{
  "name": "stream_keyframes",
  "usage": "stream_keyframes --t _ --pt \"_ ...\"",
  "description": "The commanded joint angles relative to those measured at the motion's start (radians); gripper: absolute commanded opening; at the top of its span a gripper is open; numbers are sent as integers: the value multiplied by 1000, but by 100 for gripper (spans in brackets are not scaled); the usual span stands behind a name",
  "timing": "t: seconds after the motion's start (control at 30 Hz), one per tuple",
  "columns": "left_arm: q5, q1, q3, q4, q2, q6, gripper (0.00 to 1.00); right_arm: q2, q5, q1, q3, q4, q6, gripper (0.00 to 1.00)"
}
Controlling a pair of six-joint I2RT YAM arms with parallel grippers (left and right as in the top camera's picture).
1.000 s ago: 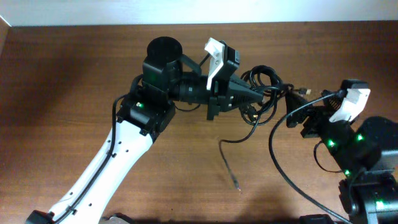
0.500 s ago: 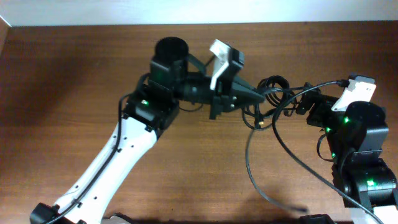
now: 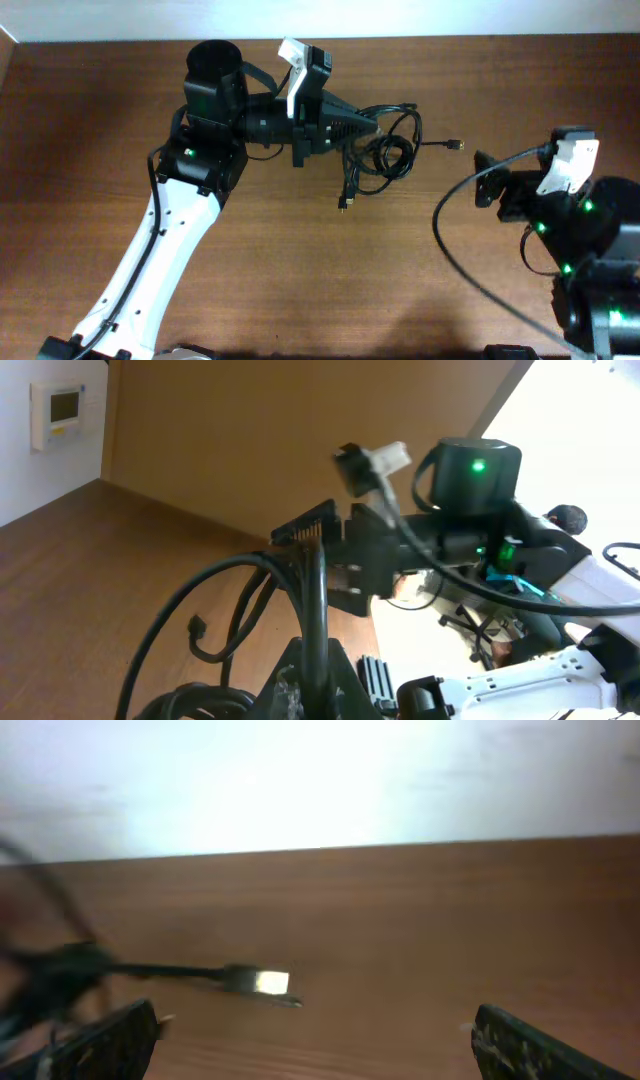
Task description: Untangle cables
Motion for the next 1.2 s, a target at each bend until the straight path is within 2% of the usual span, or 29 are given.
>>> stream_keyframes --t 0.0,0.07,0.2,0.3,0.4,0.43,0.5,0.57,0.6,0.63,0.67,0.7,0.73,0.77,0.8,0.83,0.93,1.17 --pt "15 7 13 1 -35 -10 0 -76 -182 -4 0 -16 -19 99" --pt "15 6 13 0 -35 -11 0 -111 -249 -3 0 -53 -3 99" --pt "15 5 13 1 -35 -51 0 -121 -425 -3 0 -97 298 99" --pt "14 -47 13 7 -35 -60 0 -121 -573 -3 0 -97 361 99" --pt "15 -115 13 117 -35 -60 0 -119 -584 -3 0 -127 414 100" --pt "15 -160 13 210 -35 -60 0 -106 -584 -3 0 -158 414 95" --pt "15 -206 13 295 -35 -60 0 -72 -583 -3 0 -168 413 90" --pt "16 -232 13 318 -35 -60 0 -35 -565 -3 0 -164 413 87" --pt "19 -237 13 317 -35 -60 0 -14 -560 -3 0 -157 413 79" --pt "27 -237 13 317 -35 -60 0 3 -558 -3 0 -143 413 64" --pt "28 -237 13 317 -35 -60 0 11 -558 -3 0 -129 413 55" --pt "35 -237 13 317 -35 -60 0 20 -558 -3 0 -106 413 43" --pt "42 -237 13 317 -35 -60 0 21 -558 -3 0 -98 413 22" --pt "42 -237 13 317 -35 -60 0 21 -558 -3 0 -92 413 11" --pt "41 -237 13 317 -35 -60 47 21 -559 -3 0 -82 413 4" --pt "42 -237 13 317 -35 -60 99 21 -560 -3 0 -64 408 4" --pt "46 -235 13 316 -35 -60 99 21 -642 -3 0 31 363 4" --pt "53 -189 13 283 -35 -59 99 21 -705 -3 0 38 311 4"
